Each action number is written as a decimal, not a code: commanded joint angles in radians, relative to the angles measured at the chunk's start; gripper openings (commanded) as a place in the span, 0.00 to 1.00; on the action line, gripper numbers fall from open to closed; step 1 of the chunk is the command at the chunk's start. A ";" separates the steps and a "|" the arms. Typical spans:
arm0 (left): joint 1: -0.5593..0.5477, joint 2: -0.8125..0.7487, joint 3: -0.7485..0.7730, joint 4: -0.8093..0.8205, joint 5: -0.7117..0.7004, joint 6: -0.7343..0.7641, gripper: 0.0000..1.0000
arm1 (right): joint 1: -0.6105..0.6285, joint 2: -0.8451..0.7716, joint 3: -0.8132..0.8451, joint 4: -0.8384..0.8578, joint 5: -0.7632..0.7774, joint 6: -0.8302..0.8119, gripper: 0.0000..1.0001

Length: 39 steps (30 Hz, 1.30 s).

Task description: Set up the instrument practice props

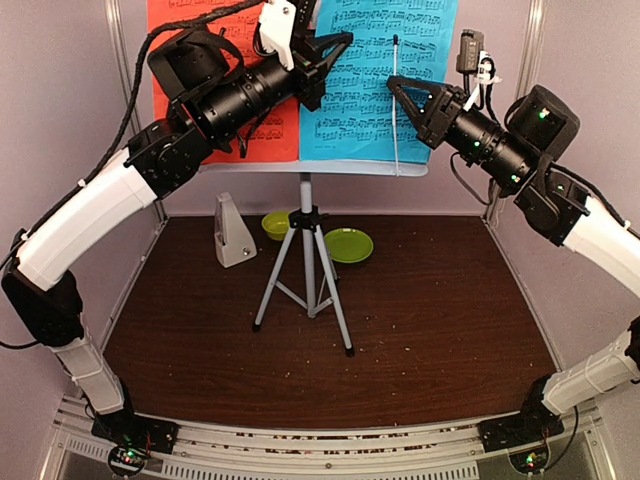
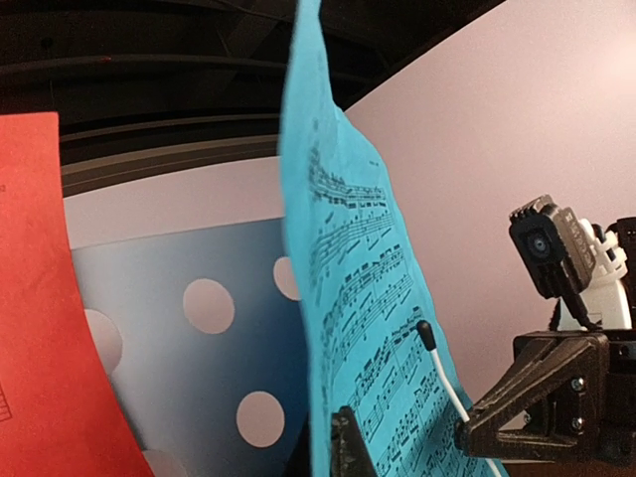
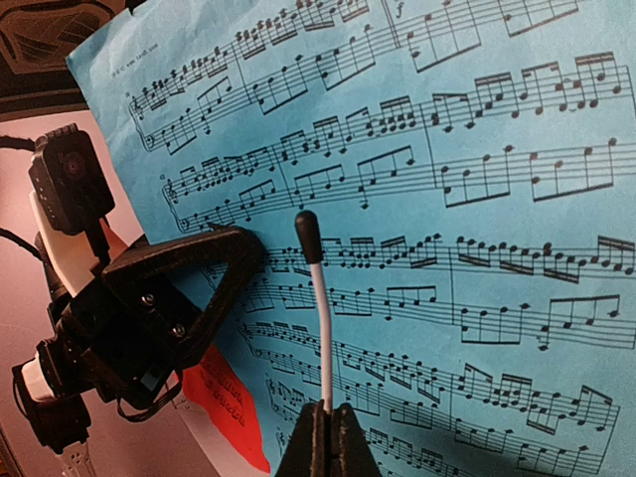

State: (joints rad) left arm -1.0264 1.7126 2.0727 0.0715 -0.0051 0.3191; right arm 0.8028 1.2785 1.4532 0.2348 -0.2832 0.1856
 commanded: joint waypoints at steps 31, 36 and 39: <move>0.002 -0.131 -0.121 0.037 0.000 0.034 0.67 | 0.010 -0.061 -0.053 0.046 0.054 -0.001 0.48; 0.002 -0.170 -0.152 0.024 -0.010 0.051 0.74 | 0.010 -0.079 -0.082 0.050 0.063 -0.006 0.56; 0.002 -0.191 -0.165 0.007 0.004 0.061 0.78 | 0.010 -0.087 -0.092 0.047 0.067 -0.006 0.59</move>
State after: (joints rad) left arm -1.0245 1.5646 1.9293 0.0578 -0.0036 0.3553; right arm 0.8078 1.2224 1.3769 0.2588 -0.2310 0.1848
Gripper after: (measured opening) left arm 0.761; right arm 0.578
